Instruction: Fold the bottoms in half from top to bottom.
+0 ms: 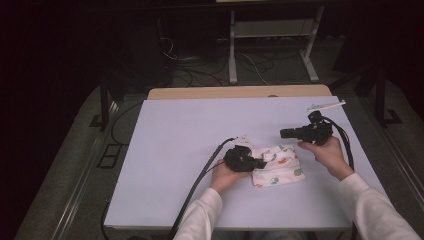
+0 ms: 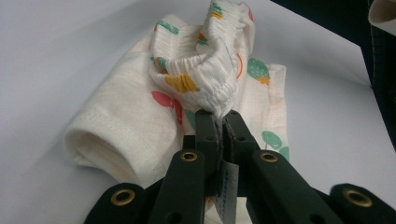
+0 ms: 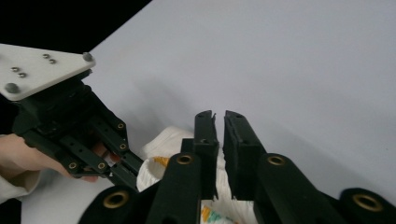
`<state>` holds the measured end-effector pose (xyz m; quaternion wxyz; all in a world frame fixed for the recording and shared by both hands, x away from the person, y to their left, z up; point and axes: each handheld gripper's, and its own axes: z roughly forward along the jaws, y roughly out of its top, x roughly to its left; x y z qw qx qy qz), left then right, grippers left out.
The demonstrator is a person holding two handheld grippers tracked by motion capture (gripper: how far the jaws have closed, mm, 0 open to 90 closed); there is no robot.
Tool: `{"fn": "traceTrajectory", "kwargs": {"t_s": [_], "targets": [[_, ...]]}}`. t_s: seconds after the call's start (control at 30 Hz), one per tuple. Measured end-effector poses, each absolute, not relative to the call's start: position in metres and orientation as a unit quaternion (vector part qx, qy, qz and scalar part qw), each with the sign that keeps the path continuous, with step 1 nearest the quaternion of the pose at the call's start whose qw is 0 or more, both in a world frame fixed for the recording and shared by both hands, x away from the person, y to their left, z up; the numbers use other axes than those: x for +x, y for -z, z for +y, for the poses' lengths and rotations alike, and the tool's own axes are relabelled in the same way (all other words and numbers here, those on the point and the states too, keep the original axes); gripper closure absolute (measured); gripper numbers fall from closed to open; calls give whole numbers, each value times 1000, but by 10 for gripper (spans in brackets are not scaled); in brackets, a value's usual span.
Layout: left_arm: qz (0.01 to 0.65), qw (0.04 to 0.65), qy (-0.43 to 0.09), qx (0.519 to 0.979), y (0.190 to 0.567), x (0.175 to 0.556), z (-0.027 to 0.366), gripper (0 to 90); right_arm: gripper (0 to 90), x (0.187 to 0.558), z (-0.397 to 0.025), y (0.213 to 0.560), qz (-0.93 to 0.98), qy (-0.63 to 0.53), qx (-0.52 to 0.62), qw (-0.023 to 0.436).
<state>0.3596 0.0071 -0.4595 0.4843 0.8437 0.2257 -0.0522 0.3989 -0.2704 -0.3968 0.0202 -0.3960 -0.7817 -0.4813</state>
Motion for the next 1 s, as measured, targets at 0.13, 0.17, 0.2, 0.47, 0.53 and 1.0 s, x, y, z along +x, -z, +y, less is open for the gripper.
{"fn": "traceTrajectory", "kwargs": {"t_s": [0.13, 0.17, 0.2, 0.47, 0.53, 1.0], "targets": [[224, 485, 52, 843, 459, 359, 8, 856, 886, 404, -262, 398, -793, 465, -393, 19], [224, 485, 51, 844, 459, 359, 7, 856, 886, 406, -260, 399, -795, 460, -394, 20], [223, 485, 51, 844, 459, 359, 7, 856, 886, 407, -259, 400, -797, 457, -395, 22], [221, 485, 50, 845, 459, 359, 7, 856, 887, 417, -245, 411, -814, 420, -399, 43], [222, 485, 49, 844, 459, 359, 7, 857, 887, 419, -242, 413, -816, 411, -403, 49], [211, 484, 43, 848, 459, 358, 6, 858, 887, 429, -228, 430, -832, 356, -417, 85]]}}
